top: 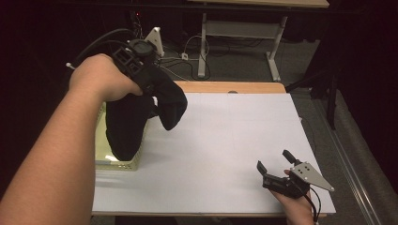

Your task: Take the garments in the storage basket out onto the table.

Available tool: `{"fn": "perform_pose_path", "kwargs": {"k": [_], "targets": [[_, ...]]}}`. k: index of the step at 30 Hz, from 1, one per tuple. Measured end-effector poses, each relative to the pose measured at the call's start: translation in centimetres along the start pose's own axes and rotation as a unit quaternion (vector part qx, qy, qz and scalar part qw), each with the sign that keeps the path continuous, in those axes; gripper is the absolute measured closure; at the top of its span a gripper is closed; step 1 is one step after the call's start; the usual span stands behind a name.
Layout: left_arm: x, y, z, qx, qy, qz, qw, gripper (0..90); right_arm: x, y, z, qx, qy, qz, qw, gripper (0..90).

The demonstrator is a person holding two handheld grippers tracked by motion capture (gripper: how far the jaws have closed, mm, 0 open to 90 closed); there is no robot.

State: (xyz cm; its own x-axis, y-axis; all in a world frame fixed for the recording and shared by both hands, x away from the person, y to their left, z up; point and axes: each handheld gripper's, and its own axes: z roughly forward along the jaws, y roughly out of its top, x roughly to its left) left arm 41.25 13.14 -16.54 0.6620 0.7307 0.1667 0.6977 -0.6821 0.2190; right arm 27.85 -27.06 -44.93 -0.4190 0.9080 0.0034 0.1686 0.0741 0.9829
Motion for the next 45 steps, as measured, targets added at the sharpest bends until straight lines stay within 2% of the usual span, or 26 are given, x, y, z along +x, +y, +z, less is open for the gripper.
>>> {"fn": "perform_pose_path", "kwargs": {"k": [10,22,28,33,45], "targets": [[-3.9,3.7,-0.1,-0.020,-0.011,0.040,0.9989,60.4,0.0,0.3,-0.3,-0.008,0.001,0.003,1.0000,1.9],[-7.2,7.1,0.6,-0.040,-0.024,0.070,0.9965,60.3,-0.1,0.5,-0.5,-0.012,0.004,0.007,0.9999,1.9],[-8.1,8.0,1.0,-0.041,-0.025,0.077,0.9959,60.3,-0.4,0.6,-0.7,-0.015,0.002,0.010,0.9998,1.9],[-8.6,8.6,1.2,-0.053,-0.026,0.082,0.9949,60.3,-0.3,0.6,-0.8,-0.016,0.003,0.011,0.9998,2.0],[-10.0,9.9,2.4,-0.063,-0.046,0.101,0.9919,60.2,-0.2,0.5,-0.6,-0.013,0.006,0.008,0.9999,1.9]]}}
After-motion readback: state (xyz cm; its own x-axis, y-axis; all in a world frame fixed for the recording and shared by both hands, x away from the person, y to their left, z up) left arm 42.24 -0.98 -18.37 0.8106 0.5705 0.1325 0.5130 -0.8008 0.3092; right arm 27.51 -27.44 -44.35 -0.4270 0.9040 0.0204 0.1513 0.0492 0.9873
